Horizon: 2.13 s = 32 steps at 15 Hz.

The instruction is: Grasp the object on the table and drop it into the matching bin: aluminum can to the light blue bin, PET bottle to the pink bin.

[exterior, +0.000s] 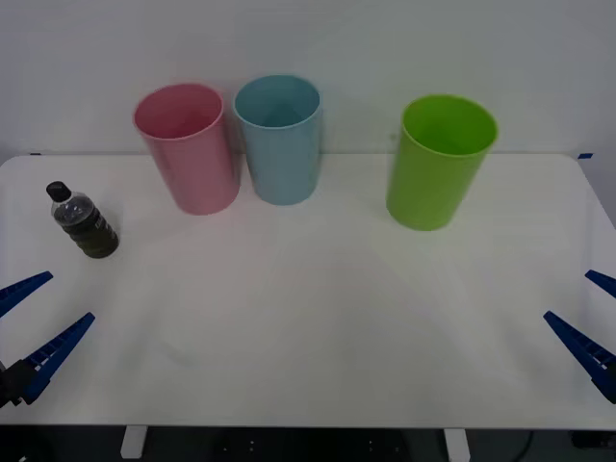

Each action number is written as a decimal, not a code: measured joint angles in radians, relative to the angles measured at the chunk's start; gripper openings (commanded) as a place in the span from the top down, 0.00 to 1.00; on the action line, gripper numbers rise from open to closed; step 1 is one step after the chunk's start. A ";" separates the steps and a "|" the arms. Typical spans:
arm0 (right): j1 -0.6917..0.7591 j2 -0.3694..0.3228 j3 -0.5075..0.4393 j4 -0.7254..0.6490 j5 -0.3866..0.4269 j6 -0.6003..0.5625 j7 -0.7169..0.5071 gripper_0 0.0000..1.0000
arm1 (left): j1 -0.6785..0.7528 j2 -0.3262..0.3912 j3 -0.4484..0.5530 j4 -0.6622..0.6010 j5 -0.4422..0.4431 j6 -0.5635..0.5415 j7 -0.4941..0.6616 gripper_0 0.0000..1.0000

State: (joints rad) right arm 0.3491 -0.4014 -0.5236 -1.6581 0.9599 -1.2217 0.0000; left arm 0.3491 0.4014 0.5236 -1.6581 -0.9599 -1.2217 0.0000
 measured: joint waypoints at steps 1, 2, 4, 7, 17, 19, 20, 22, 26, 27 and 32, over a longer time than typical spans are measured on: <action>0.000 0.000 0.000 0.000 0.000 0.000 0.000 0.00 | 0.000 0.000 0.000 0.000 0.000 0.000 0.000 0.00; 0.000 0.000 0.000 0.000 0.000 0.000 0.000 0.00 | 0.000 0.000 0.000 0.000 0.000 0.000 0.000 0.00; 0.000 0.000 0.000 0.000 0.000 0.000 0.000 0.00 | -0.003 -0.013 -0.003 0.008 0.001 0.002 0.000 0.00; 0.000 0.000 0.000 0.000 0.000 0.000 0.000 0.00 | -0.016 -0.042 -0.012 0.026 0.011 0.013 -0.002 0.00; 0.000 0.000 0.000 0.000 0.000 0.000 0.000 0.00 | -0.027 -0.042 -0.065 0.063 -0.049 0.291 -0.036 0.00; 0.000 0.000 0.000 0.000 0.000 0.000 0.000 0.00 | -0.041 -0.042 -0.076 0.102 -0.049 0.335 -0.043 0.00; 0.000 0.000 0.000 0.000 0.000 0.000 0.000 0.00 | -0.049 -0.042 -0.080 0.125 -0.049 0.361 -0.049 0.00; 0.000 0.000 0.000 0.000 0.000 0.000 0.000 0.00 | -0.055 -0.042 -0.086 0.145 -0.050 0.413 -0.057 0.00; 0.000 0.000 0.000 0.000 0.000 0.000 0.000 0.00 | -0.049 -0.042 -0.097 0.147 -0.031 0.519 -0.059 0.00; 0.000 0.000 0.000 0.000 0.000 0.000 0.000 0.00 | -0.048 -0.042 -0.100 0.147 -0.022 0.542 -0.060 0.00; 0.000 0.000 0.000 0.000 0.000 0.000 0.000 0.00 | -0.080 -0.042 -0.098 0.184 -0.004 0.593 -0.059 0.00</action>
State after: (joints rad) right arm 0.3491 -0.4015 -0.5236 -1.6581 0.9599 -1.2217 0.0000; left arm 0.2694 0.3589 0.4252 -1.4742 -0.9636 -0.6286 -0.0594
